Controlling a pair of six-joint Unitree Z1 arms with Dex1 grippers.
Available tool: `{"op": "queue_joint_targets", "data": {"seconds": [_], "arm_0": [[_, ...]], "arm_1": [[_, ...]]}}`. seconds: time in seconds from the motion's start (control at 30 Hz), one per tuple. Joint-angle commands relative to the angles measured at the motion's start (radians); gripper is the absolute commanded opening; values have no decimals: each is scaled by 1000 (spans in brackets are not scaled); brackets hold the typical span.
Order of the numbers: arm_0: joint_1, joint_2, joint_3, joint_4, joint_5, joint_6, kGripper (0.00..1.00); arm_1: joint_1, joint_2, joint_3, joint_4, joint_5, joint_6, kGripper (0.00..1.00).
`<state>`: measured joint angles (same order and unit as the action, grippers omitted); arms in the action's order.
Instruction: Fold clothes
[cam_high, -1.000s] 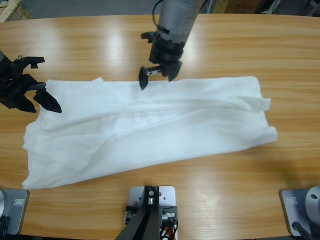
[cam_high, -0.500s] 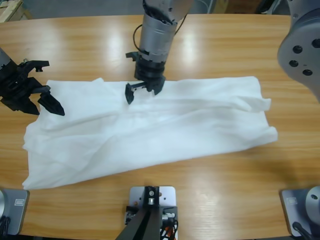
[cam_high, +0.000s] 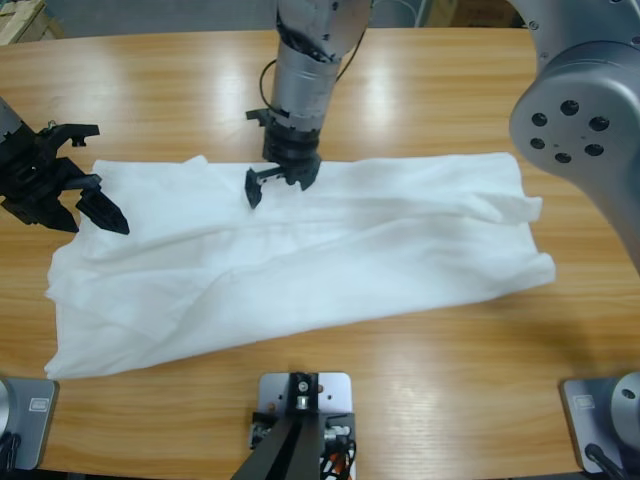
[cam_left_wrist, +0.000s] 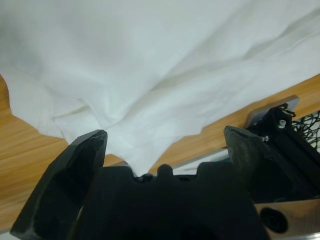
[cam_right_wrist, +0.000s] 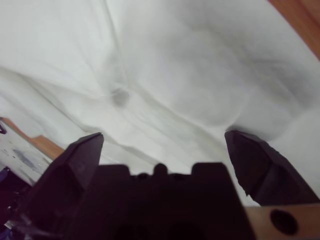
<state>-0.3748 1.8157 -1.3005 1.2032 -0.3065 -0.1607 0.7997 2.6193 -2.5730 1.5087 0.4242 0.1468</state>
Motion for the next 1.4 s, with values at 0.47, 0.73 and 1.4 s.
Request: {"op": "queue_joint_targets", "data": {"seconds": [0.47,0.73,1.4], "arm_0": [[-13,48,24,-16,15,-8,913],[-18,40,27,-16,15,-8,913],[-18,48,24,-16,15,-7,913]], "arm_1": [[137,0,18,94,23,39,1000],[179,-12,77,93,24,53,1000],[198,-178,96,96,-104,116,1000]]}}
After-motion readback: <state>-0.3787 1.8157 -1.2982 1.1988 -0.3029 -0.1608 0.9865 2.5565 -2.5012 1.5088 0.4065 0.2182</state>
